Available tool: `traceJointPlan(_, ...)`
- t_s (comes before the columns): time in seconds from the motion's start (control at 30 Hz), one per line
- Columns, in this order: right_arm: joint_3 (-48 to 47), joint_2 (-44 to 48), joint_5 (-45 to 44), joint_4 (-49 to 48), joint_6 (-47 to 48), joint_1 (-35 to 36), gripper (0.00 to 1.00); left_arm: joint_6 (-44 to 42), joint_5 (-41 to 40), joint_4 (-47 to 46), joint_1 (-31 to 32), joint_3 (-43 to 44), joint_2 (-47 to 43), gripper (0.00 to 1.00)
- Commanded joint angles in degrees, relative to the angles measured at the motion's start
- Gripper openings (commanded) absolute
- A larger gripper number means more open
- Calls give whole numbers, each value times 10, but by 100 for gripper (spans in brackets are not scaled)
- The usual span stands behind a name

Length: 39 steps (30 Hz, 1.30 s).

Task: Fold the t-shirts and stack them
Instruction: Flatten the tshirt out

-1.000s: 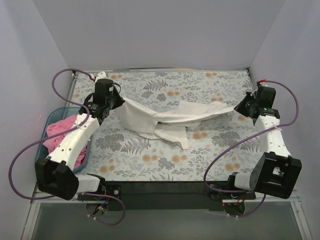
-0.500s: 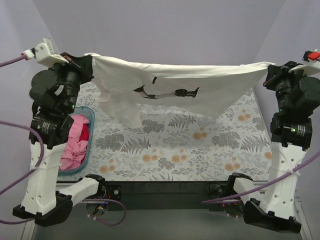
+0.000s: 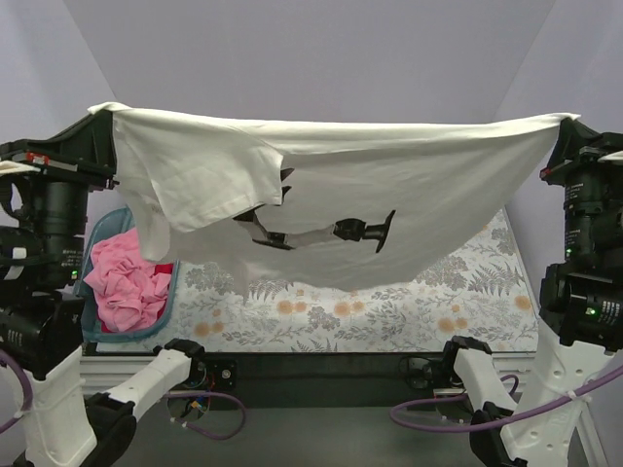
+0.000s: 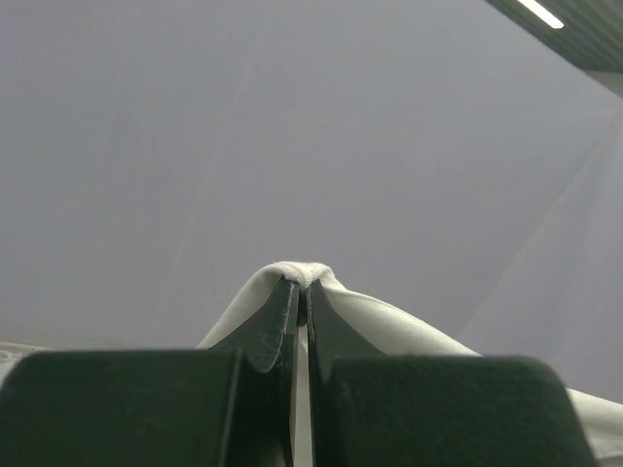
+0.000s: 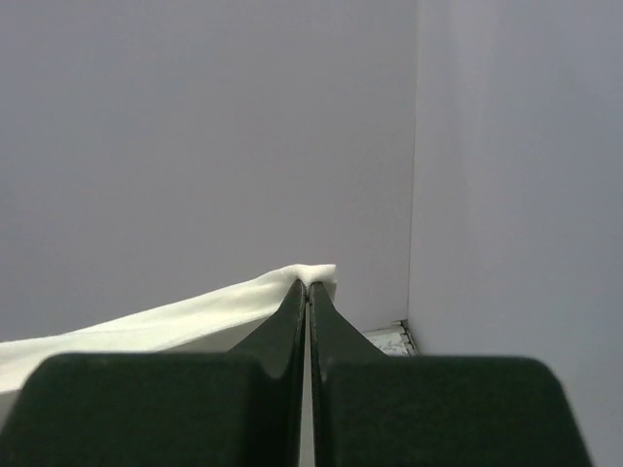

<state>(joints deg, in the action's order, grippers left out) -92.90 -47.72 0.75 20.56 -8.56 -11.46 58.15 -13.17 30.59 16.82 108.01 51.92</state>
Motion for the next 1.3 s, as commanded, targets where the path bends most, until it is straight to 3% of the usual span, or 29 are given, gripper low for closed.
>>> traceJointPlan(0.0, 12, -31, -12, 20, 15, 0, 1, -15, -13, 47, -5, -16, 64, 0)
traceJointPlan(0.27, 122, -142, 37, 18, -36, 0, 1, 11, -8, -30, -6, -212, 196, 0)
traceJointPlan(0.43, 261, -244, 52, -122, -77, 0, 1, 39, 16, -93, -28, -257, 370, 0)
traceJointPlan(0.57, 311, -336, 47, -231, -100, 0, 1, 63, 69, -130, -47, -229, 508, 0)
traceJointPlan(0.67, 288, -430, 65, -258, -103, 0, 1, 71, 115, -128, -54, -171, 611, 0)
traceJointPlan(0.8, 236, -527, 72, -263, -98, 0, 1, 78, 148, -130, -63, -108, 684, 0)
traceJointPlan(1.03, 176, -591, 91, -261, -95, 0, 1, 74, 156, -131, -76, -33, 755, 0)
traceJointPlan(1.13, 171, -601, 101, -260, -94, 1, 1, 69, 154, -130, -77, -33, 748, 11)
traceJointPlan(1.17, 171, -604, 105, -259, -93, 0, 1, 69, 151, -132, -77, -48, 741, 26)
traceJointPlan(1.27, 174, -604, 110, -258, -90, 0, 1, 70, 146, -134, -77, -80, 703, 47)
